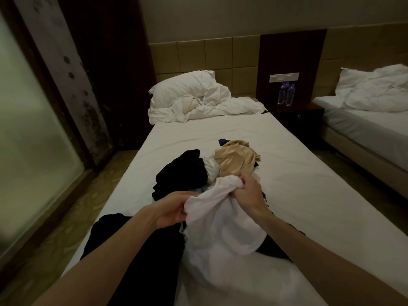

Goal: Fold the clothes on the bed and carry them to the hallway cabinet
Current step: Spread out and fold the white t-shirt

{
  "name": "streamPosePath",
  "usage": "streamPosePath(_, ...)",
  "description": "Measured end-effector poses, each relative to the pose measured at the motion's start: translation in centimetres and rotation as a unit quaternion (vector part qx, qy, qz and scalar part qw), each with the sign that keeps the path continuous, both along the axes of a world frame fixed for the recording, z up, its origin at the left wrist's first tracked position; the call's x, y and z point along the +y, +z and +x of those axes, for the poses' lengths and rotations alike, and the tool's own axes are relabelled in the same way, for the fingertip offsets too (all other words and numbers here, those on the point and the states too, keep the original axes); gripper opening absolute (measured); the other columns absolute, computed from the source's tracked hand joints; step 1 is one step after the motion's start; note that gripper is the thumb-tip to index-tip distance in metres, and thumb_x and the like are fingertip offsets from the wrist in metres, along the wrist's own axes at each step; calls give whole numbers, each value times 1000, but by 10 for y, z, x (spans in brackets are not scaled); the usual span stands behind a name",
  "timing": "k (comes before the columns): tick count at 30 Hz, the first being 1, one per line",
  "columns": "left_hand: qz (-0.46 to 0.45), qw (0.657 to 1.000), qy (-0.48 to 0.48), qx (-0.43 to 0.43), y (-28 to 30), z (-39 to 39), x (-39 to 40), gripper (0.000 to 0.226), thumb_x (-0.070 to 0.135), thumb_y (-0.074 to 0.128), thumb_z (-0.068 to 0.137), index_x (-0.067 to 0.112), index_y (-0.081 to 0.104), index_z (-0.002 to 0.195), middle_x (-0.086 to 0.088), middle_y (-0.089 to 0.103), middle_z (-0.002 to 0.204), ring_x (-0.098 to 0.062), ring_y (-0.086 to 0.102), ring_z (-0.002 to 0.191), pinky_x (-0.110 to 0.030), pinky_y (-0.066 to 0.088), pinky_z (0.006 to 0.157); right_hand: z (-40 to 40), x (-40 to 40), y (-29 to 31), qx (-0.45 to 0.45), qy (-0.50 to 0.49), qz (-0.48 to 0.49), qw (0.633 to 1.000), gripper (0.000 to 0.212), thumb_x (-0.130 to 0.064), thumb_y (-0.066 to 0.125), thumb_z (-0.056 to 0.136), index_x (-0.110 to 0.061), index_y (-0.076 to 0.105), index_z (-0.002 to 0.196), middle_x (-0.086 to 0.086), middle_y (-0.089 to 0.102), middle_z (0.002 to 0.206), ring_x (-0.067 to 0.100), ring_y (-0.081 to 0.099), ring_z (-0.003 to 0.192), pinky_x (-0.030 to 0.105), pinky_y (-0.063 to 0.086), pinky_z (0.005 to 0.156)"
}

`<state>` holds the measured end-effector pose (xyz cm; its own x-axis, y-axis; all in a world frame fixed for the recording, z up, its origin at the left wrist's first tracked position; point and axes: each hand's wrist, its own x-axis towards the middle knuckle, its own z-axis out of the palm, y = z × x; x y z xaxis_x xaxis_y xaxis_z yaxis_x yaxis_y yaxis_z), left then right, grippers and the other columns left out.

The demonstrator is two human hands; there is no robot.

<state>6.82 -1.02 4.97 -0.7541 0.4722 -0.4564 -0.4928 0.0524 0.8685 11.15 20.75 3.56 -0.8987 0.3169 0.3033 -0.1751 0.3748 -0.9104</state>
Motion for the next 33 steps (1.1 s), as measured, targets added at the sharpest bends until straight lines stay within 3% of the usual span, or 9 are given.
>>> streamPosePath(5,-105,978,-170,53,6,15,7,18,2,68,90,3,72,107,-5,71,96,-21,67,95,-45,60,80,6,-1,13,-41,162,-130,977,28,13,42,89,-11,56,91,8,58,83,10,56,75,24,47,65)
streamPosePath(8,-149,953,-88,248,-1,17,24,41,19,87,74,4,67,107,-10,69,104,-17,67,91,-43,58,88,9,-1,25,-93,226,-227,943,28,5,39,98,-5,63,88,11,64,79,16,59,73,27,49,68)
streamPosePath(10,-168,913,-16,371,-7,13,31,66,31,94,64,12,57,115,-8,64,112,-14,65,98,-27,57,84,11,6,27,-157,229,-321,906,42,-1,37,100,-8,73,81,4,72,73,19,65,74,24,54,69)
streamPosePath(14,-140,881,-74,445,-2,6,40,77,17,88,72,28,48,136,12,61,113,-2,62,102,-16,51,85,16,13,24,-212,313,-319,869,42,-11,43,78,-4,73,107,16,67,118,34,53,105,41,41,95)
streamPosePath(17,-206,836,-67,505,-3,10,47,17,41,77,74,36,60,73,14,59,67,3,53,63,-24,41,59,16,9,24,-230,297,-248,893,18,-30,66,86,-12,68,91,6,68,99,17,63,86,29,51,78)
streamPosePath(20,-254,821,-48,510,-4,10,52,39,47,77,74,31,49,51,12,48,50,1,41,49,-26,33,50,17,17,18,-170,259,30,950,41,-22,84,75,-22,56,104,-8,61,98,3,57,84,12,46,66)
streamPosePath(23,-208,867,-30,451,6,1,44,38,45,84,69,18,61,57,7,57,57,-2,49,58,-25,39,56,16,37,9,-171,242,120,948,57,-7,71,69,-25,57,121,-15,60,109,2,57,98,15,47,72)
streamPosePath(27,-103,917,6,386,27,-7,23,20,17,80,76,1,70,84,-20,70,86,-21,64,82,-37,47,74,14,59,8,-129,99,202,966,7,-10,53,79,-8,61,79,7,62,79,22,56,77,32,40,63)
streamPosePath(33,-196,870,35,451,51,-20,5,22,17,78,83,8,59,77,-3,63,73,-9,56,67,-24,40,62,9,73,36,-87,-12,150,985,24,-11,43,95,-6,56,74,11,61,77,24,53,73,32,36,60)
